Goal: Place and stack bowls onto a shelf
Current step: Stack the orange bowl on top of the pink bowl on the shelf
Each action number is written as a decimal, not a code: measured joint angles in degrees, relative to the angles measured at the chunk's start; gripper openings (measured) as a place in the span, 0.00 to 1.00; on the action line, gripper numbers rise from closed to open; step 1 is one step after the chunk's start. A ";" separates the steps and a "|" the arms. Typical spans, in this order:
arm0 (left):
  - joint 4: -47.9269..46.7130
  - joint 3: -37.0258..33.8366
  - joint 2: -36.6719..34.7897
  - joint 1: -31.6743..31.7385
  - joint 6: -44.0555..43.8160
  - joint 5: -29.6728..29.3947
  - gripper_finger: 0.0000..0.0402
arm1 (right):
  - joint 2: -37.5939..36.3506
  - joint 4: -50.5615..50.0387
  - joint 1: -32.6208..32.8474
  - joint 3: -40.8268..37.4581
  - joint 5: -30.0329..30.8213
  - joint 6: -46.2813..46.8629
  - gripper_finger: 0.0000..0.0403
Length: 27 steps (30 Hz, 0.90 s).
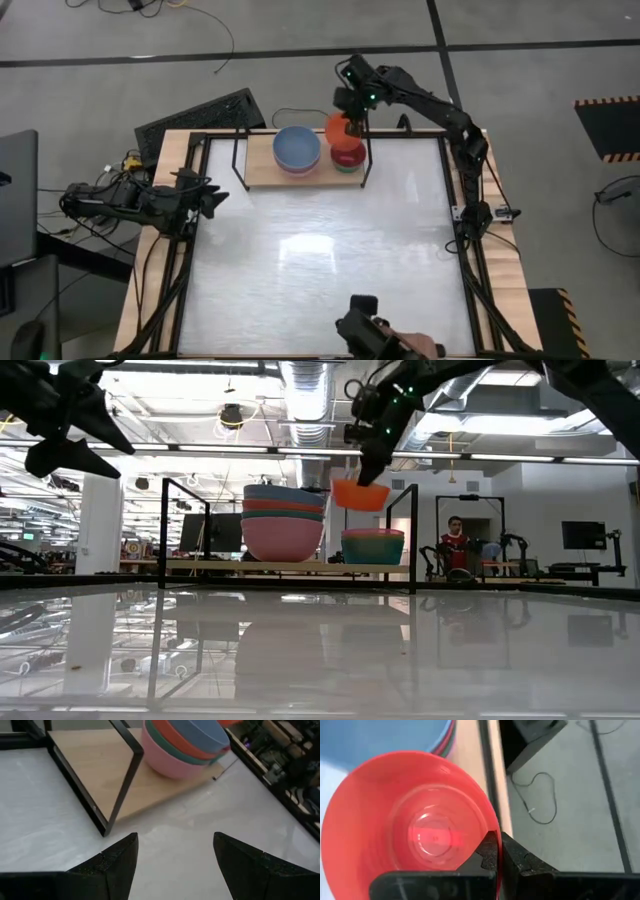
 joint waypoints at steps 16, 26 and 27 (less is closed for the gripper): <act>0.07 -0.02 0.00 0.01 -4.61 -1.16 0.61 | -0.02 0.97 0.16 -8.52 -1.50 -5.90 0.05; 0.08 0.00 0.00 0.01 -5.63 -1.36 0.61 | 0.26 -0.78 0.51 -8.50 -1.72 -6.94 0.08; 0.09 0.00 0.00 -0.01 -5.65 -1.37 0.61 | 0.56 -0.68 0.69 -8.40 -1.74 -6.92 0.09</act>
